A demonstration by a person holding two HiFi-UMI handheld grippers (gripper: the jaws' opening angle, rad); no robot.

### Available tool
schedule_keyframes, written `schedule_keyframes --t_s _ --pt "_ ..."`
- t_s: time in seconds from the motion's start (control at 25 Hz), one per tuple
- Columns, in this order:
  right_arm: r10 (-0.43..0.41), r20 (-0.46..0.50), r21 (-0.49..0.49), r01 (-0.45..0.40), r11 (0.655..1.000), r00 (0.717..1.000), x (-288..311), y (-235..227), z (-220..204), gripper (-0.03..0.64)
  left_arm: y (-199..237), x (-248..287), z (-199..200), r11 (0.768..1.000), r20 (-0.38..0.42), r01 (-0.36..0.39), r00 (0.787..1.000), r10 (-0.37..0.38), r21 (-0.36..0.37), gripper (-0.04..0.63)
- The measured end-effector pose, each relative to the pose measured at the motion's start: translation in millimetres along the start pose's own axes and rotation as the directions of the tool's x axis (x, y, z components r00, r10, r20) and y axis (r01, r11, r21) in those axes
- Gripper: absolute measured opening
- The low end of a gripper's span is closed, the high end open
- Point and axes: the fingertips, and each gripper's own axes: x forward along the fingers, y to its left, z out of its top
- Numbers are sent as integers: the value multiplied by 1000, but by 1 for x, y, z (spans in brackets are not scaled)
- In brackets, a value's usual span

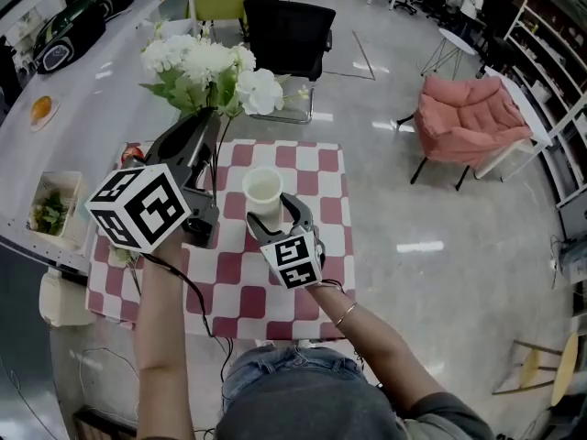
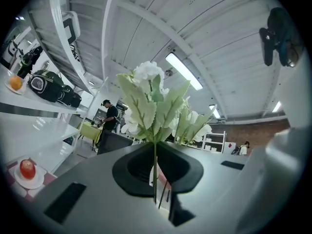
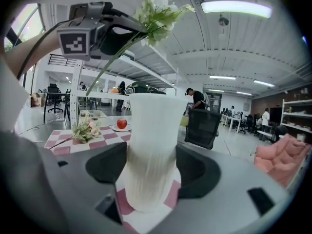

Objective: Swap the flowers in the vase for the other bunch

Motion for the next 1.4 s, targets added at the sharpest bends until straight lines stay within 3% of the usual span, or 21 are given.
schedule_keyframes --t_s 0.2,0.44,0.76,1.16,1.4 --pt "-16 0 -14 16 1000 1000 3 10 -6 322 -15 9 22 998 57 58 997 -58 8 28" --pt "-36 1 -26 36 999 999 16 44 -24 322 -16 6 11 991 93 131 987 -129 -8 28" --pt "-38 -5 -10 38 999 999 0 6 -3 322 -59 73 9 979 79 201 977 -198 -34 28" --pt "-23 6 -17 23 1000 1000 -5 2 -3 322 -54 78 -19 974 87 224 971 -221 -37 28" --pt "-21 5 -19 21 1000 1000 -8 0 -3 322 -44 65 -32 978 88 211 974 -210 4 28"
